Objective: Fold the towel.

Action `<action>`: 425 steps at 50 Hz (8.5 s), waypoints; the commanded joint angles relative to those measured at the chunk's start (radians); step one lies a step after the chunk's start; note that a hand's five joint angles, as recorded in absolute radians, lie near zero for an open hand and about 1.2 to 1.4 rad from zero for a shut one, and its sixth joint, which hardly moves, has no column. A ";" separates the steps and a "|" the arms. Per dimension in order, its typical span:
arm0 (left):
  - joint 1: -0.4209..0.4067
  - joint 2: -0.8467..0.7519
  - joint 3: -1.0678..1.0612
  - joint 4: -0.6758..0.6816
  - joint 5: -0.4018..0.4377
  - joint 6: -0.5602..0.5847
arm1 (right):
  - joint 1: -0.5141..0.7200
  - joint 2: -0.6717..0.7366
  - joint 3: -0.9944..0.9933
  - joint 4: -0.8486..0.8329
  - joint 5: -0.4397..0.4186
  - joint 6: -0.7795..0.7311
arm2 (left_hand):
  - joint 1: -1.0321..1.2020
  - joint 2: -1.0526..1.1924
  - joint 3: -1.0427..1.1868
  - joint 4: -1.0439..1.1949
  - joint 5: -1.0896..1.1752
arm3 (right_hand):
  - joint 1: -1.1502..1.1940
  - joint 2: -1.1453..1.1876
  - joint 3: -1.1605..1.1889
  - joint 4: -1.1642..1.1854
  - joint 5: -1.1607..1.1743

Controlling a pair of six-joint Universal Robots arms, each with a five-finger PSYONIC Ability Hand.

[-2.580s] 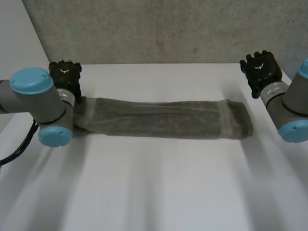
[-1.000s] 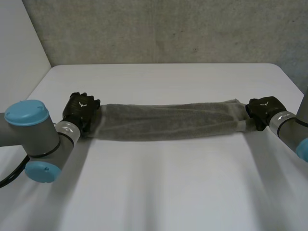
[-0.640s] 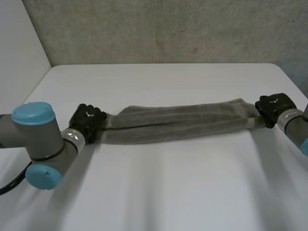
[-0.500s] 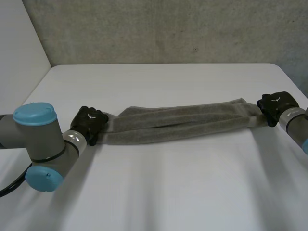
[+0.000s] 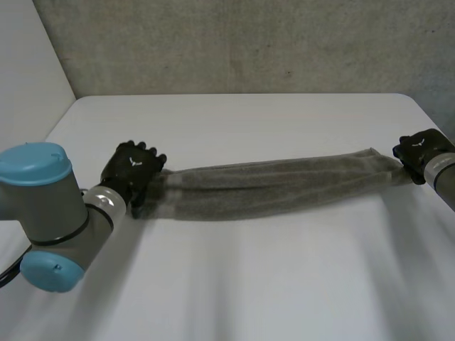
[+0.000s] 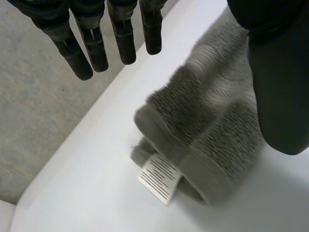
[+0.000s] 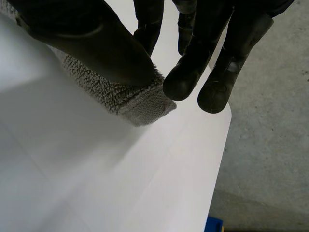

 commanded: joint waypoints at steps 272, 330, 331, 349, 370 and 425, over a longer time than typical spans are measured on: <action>-0.282 -0.251 0.298 -0.072 -0.129 -0.113 | 0.302 -0.279 0.450 -0.173 -0.140 0.540 | 1.037 1.044 1.052 1.033 0.895 | -1.122 -0.151 -1.151 -1.151 -1.160; -0.250 0.072 -0.051 0.058 -0.155 -0.127 | 0.293 -0.322 0.494 -0.235 -0.091 0.502 | 0.090 0.096 0.104 0.085 -0.053 | 0.086 1.057 0.058 0.057 0.048; -0.250 0.072 -0.051 0.058 -0.155 -0.127 | 0.293 -0.322 0.494 -0.235 -0.091 0.502 | 0.089 0.096 0.104 0.085 -0.053 | 0.086 1.057 0.058 0.057 0.048; -0.185 0.155 0.018 0.066 -0.162 -0.199 | 0.664 -0.174 0.143 -0.151 0.011 0.080 | -0.016 -0.010 -0.002 -0.021 -0.159 | 0.086 1.057 0.058 0.057 0.048; -0.155 0.151 0.077 0.069 -0.201 -0.361 | 0.798 -0.036 0.077 -0.170 -0.034 0.148 | -0.022 -0.016 -0.008 -0.027 -0.165 | -0.940 0.031 -0.968 -0.969 -0.978; -0.308 0.017 0.202 -0.086 -0.212 -0.467 | 0.370 -0.336 0.158 -0.032 -0.034 0.697 | -0.019 -0.013 -0.005 -0.024 -0.162 | -1.135 -0.164 -1.164 -1.165 -1.174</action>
